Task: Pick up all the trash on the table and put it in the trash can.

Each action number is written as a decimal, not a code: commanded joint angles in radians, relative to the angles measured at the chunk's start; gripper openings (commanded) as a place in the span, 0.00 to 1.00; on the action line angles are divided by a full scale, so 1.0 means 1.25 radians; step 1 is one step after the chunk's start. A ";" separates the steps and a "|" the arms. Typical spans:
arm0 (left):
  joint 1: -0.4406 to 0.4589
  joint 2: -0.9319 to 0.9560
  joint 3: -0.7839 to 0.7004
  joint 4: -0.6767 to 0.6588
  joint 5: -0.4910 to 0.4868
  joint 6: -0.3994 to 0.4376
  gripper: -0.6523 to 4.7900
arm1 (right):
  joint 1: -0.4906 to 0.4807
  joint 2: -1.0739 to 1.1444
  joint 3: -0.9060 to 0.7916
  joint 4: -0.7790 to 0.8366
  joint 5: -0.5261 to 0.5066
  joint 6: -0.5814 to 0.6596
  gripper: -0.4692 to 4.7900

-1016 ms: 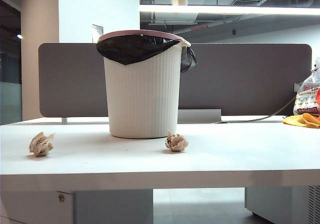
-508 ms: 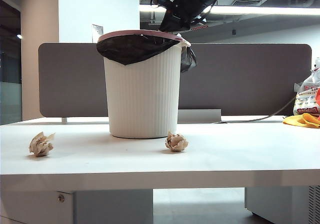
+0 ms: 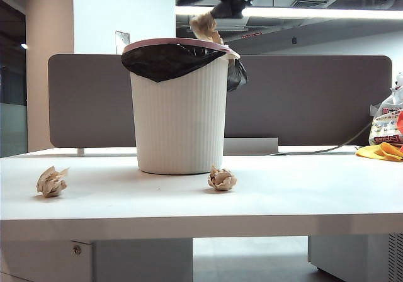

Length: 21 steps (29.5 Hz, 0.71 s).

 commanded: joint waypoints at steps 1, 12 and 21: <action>0.001 -0.003 0.004 0.001 -0.021 0.000 0.11 | 0.005 -0.009 0.008 0.015 -0.003 0.000 1.00; 0.001 -0.003 0.004 0.011 -0.074 -0.013 0.11 | 0.016 -0.007 0.013 -0.087 0.002 -0.036 1.00; 0.001 -0.004 0.004 0.006 -0.074 -0.012 0.11 | 0.051 -0.007 0.013 -0.175 0.153 -0.385 0.79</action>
